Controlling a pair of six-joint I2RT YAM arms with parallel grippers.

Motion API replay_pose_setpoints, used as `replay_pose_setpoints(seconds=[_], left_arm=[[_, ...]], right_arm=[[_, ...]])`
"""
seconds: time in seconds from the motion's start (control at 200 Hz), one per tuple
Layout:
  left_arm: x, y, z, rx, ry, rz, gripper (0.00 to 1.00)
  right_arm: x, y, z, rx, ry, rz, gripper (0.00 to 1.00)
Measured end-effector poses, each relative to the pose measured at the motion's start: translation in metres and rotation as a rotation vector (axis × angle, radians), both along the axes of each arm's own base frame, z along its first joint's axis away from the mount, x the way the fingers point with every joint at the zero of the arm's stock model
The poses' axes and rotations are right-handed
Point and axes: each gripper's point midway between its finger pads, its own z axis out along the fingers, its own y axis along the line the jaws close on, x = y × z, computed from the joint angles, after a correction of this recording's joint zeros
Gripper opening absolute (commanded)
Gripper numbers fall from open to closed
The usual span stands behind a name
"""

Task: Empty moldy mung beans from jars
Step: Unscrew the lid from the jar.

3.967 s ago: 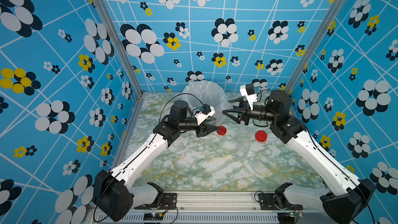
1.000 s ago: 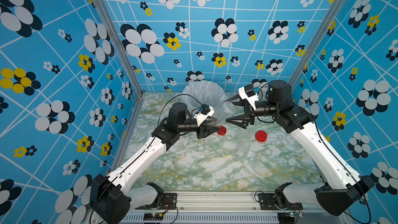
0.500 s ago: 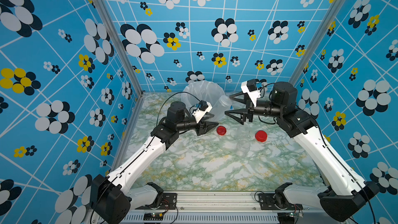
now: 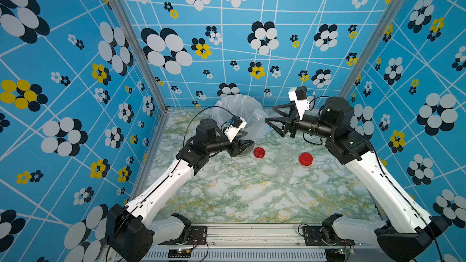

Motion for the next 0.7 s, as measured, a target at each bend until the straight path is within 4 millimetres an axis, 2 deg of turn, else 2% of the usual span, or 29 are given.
replay_pose_setpoints(seconds=[0.205,0.285,0.405,0.58,0.7], left_arm=[[0.001,-0.001,-0.002,0.011,0.002,0.015,0.37],[0.000,-0.001,-0.005,0.020,0.014,0.018,0.37],[-0.001,-0.002,-0.008,0.029,0.019,0.024,0.37],[0.000,-0.002,-0.007,0.032,0.014,0.029,0.37],[0.001,-0.002,-0.007,0.035,0.011,0.036,0.37]], right_arm=[[0.037,0.007,-0.022,0.043,0.145,-0.097,0.77],[0.045,0.009,-0.028,0.065,0.181,-0.115,0.74],[0.046,0.011,-0.029,0.088,0.208,-0.117,0.70],[0.044,0.014,-0.026,0.120,0.228,-0.110,0.77],[0.039,0.011,-0.028,0.140,0.243,-0.112,0.78]])
